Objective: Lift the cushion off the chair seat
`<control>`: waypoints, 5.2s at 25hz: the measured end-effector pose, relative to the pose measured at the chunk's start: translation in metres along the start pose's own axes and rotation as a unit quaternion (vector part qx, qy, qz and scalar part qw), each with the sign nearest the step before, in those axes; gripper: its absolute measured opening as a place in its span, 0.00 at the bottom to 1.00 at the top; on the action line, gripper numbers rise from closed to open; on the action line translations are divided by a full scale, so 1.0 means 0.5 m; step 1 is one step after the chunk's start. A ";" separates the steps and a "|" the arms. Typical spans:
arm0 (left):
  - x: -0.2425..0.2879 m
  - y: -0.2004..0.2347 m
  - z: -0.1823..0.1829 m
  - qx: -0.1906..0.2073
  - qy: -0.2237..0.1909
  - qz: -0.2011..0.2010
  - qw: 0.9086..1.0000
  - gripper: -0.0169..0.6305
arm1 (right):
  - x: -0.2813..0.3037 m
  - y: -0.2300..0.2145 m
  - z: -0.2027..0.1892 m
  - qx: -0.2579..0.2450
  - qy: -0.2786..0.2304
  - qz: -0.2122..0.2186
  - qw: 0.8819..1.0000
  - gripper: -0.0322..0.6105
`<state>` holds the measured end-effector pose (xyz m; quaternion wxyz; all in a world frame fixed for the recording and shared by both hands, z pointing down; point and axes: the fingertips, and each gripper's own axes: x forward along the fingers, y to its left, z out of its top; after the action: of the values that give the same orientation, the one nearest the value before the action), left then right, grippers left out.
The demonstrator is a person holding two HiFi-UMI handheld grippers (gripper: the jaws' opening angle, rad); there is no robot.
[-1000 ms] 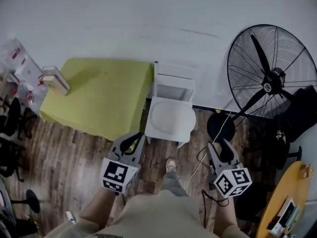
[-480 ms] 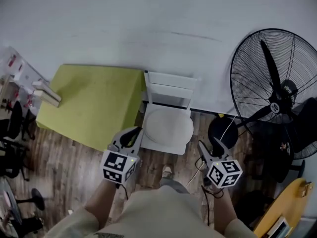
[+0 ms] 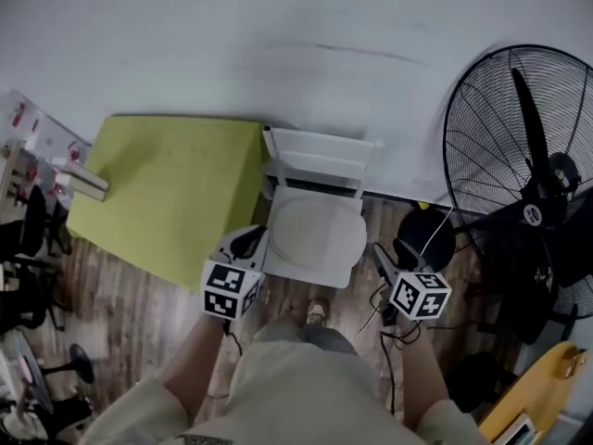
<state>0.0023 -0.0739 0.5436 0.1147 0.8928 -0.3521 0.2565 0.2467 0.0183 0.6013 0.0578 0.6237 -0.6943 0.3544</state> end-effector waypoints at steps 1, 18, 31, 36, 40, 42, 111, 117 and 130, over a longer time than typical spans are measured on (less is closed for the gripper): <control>0.011 0.004 -0.010 -0.002 0.007 0.000 1.000 0.08 | 0.009 -0.011 -0.006 0.006 0.004 -0.002 1.000 0.42; 0.166 0.087 -0.171 0.004 0.103 -0.029 0.994 0.08 | 0.153 -0.062 -0.143 0.047 0.096 -0.021 0.994 0.46; 0.301 0.136 -0.310 -0.005 0.134 -0.046 0.990 0.08 | 0.273 -0.140 -0.258 0.065 0.122 -0.044 0.989 0.51; 0.351 0.132 -0.382 -0.014 0.147 -0.056 0.987 0.08 | 0.333 -0.195 -0.312 0.071 0.138 -0.059 0.986 0.52; 0.388 0.137 -0.446 -0.015 0.155 -0.059 0.986 0.08 | 0.381 -0.243 -0.362 0.070 0.154 -0.073 0.983 0.53; 0.410 0.140 -0.476 -0.013 0.160 -0.060 0.985 0.08 | 0.399 -0.273 -0.380 0.073 0.152 -0.086 0.982 0.54; 0.264 0.194 -0.425 -0.129 0.173 -0.035 0.976 0.08 | 0.362 -0.062 -0.199 0.008 0.110 -0.068 0.992 0.14; 0.174 0.198 -0.338 -0.118 0.147 -0.041 0.981 0.08 | 0.257 0.008 -0.093 -0.046 0.076 -0.097 0.991 0.14; 0.040 0.216 -0.120 -0.044 0.062 -0.035 0.996 0.08 | 0.063 0.167 0.135 -0.078 -0.034 -0.074 0.994 0.14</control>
<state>-0.0822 -0.1407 0.6077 0.1848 0.8809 -0.3238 0.2917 0.1888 -0.0482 0.5324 0.1085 0.6785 -0.6736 0.2723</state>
